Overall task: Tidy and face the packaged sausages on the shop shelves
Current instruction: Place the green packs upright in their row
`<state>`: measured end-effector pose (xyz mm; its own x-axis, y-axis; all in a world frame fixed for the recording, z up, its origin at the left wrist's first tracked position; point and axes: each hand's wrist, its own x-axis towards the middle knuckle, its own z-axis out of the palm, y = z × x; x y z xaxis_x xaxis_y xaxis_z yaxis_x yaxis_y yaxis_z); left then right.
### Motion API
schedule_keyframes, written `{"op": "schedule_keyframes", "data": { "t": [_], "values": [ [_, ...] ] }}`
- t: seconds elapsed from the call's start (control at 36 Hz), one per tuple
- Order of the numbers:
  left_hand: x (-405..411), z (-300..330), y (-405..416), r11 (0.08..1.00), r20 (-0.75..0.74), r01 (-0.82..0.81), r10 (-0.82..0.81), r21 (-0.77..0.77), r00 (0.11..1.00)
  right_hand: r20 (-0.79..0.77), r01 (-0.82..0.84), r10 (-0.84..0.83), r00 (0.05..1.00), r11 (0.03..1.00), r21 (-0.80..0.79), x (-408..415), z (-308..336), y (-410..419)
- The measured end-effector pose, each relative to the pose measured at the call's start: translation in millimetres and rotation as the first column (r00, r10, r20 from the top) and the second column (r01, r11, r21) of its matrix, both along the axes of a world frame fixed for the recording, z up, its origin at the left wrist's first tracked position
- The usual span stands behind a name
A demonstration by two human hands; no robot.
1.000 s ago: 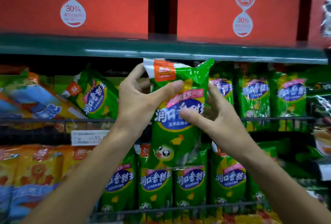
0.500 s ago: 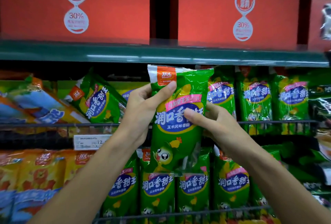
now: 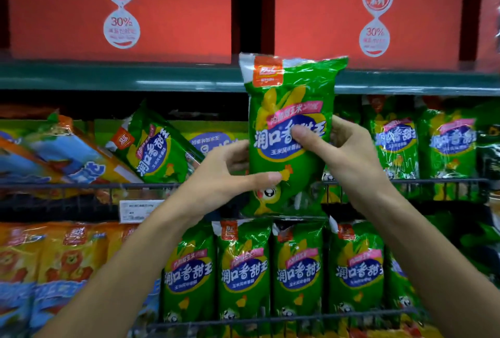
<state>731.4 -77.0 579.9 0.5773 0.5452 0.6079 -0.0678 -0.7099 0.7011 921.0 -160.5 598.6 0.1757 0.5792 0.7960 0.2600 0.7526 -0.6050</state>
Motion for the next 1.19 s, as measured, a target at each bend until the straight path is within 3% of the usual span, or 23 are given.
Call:
{"op": "schedule_keyframes", "data": {
  "t": [0.19,0.31,0.42,0.61,0.83,0.97,1.08,1.19],
  "values": [
    [6.4,5.1,3.9,0.993,0.222,-0.061,0.038,0.101,0.974,0.01,-0.049,0.049,0.999,0.996,0.074,-0.4,10.3,14.2],
    [8.7,8.7,6.7,0.989,0.328,-0.077,0.031,0.129,0.944,0.103,-0.079,0.071,0.992,0.994,0.074,6.9,6.0,17.8],
    [7.4,13.4,9.9,0.992,0.419,-0.079,0.031,0.098,0.907,0.238,0.049,-0.061,0.969,0.997,0.057,19.3,-4.6,21.6],
    [11.2,20.5,17.1,0.975,0.401,-0.152,0.077,0.159,0.913,0.233,0.183,-0.215,0.948,0.972,0.151,25.0,-11.3,35.7],
    [22.8,4.4,32.8,0.946,0.195,-0.195,0.147,0.258,0.97,0.268,0.309,-0.307,0.913,0.95,0.034,39.9,-32.4,51.7],
    [23.7,-16.0,42.9,0.924,0.081,-0.258,0.245,0.284,0.966,0.425,0.414,-0.381,0.821,0.91,0.017,45.5,-49.7,58.2],
    [18.1,-14.2,42.9,0.835,-0.128,-0.361,0.447,0.416,0.885,0.508,0.503,-0.471,0.721,0.86,0.085,42.7,-55.2,55.2],
    [13.6,-17.4,42.0,0.714,-0.246,-0.417,0.626,0.563,0.74,0.469,0.586,-0.594,0.654,0.789,0.182,37.2,-60.8,58.5]
  ]
}}
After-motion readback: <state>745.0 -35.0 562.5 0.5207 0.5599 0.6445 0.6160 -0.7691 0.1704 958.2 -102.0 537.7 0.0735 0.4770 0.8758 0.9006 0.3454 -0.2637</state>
